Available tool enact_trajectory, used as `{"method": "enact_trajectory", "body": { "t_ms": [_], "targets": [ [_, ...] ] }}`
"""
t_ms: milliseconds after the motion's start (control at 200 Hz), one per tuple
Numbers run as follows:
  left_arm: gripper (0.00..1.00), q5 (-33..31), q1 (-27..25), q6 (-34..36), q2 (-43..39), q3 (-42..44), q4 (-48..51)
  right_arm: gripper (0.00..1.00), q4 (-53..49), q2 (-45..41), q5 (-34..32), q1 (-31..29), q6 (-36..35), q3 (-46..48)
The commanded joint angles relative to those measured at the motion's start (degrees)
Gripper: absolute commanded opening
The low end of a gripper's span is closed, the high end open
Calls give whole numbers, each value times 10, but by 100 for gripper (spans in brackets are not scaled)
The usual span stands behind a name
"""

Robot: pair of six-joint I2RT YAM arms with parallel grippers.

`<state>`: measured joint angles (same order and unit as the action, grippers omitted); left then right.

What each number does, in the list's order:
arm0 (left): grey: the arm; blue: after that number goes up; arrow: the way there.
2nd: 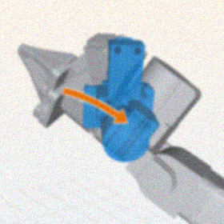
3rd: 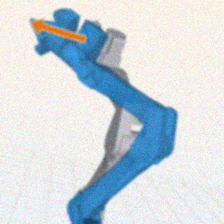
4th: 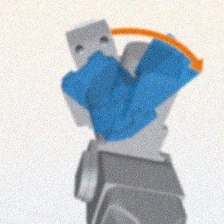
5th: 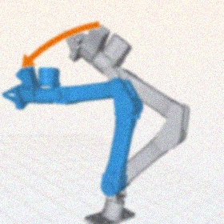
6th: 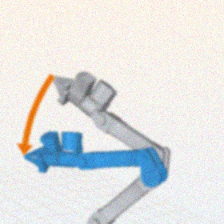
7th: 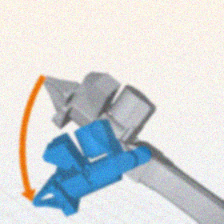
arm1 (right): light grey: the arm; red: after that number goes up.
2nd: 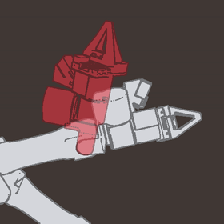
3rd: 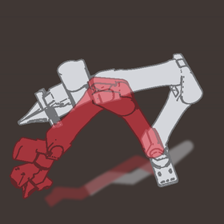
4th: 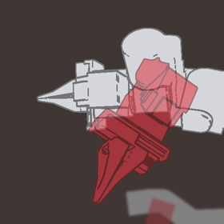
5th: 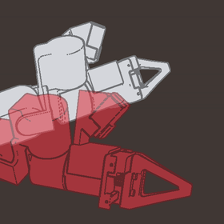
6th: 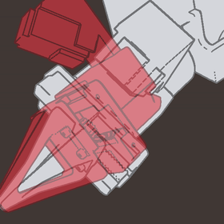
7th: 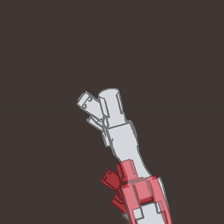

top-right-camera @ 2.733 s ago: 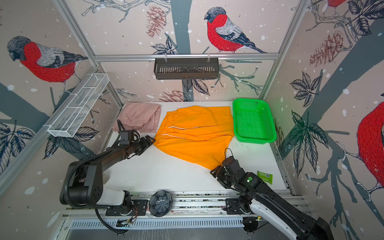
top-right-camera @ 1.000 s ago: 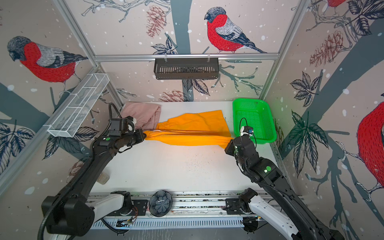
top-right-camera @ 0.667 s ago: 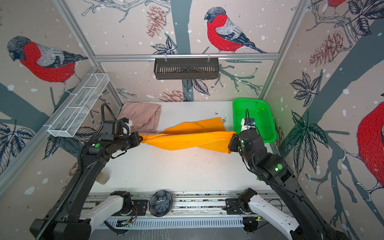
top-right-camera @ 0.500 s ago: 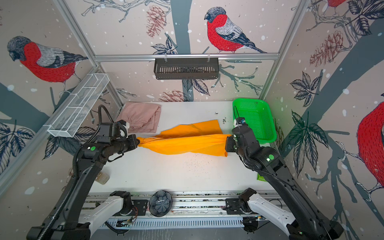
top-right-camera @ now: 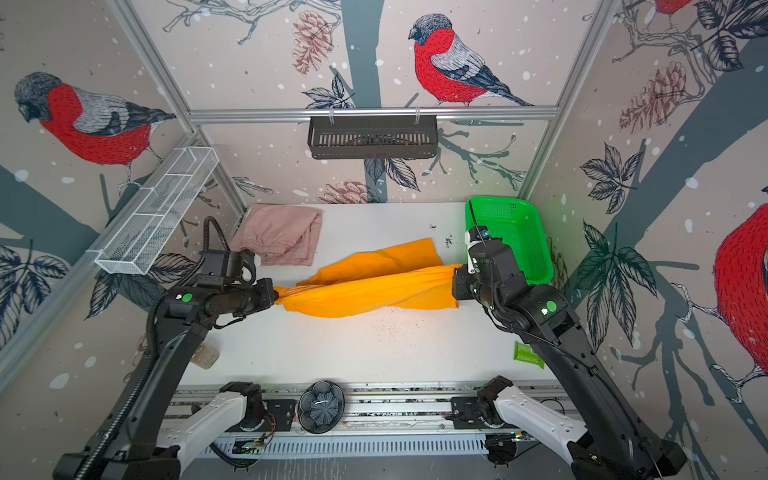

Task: Fold and stack the shorts

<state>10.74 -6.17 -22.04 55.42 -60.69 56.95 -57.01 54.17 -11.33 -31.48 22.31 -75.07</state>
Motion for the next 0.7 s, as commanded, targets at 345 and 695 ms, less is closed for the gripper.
{"method": "enact_trajectory", "body": {
  "t_ms": [345,695],
  "targets": [
    [0,-25,-1,24,90,6,-109,0,152,132,47,134,-120,1],
    [0,-12,-1,18,193,21,-184,0,166,294,75,180,-159,-44]
  ]
}}
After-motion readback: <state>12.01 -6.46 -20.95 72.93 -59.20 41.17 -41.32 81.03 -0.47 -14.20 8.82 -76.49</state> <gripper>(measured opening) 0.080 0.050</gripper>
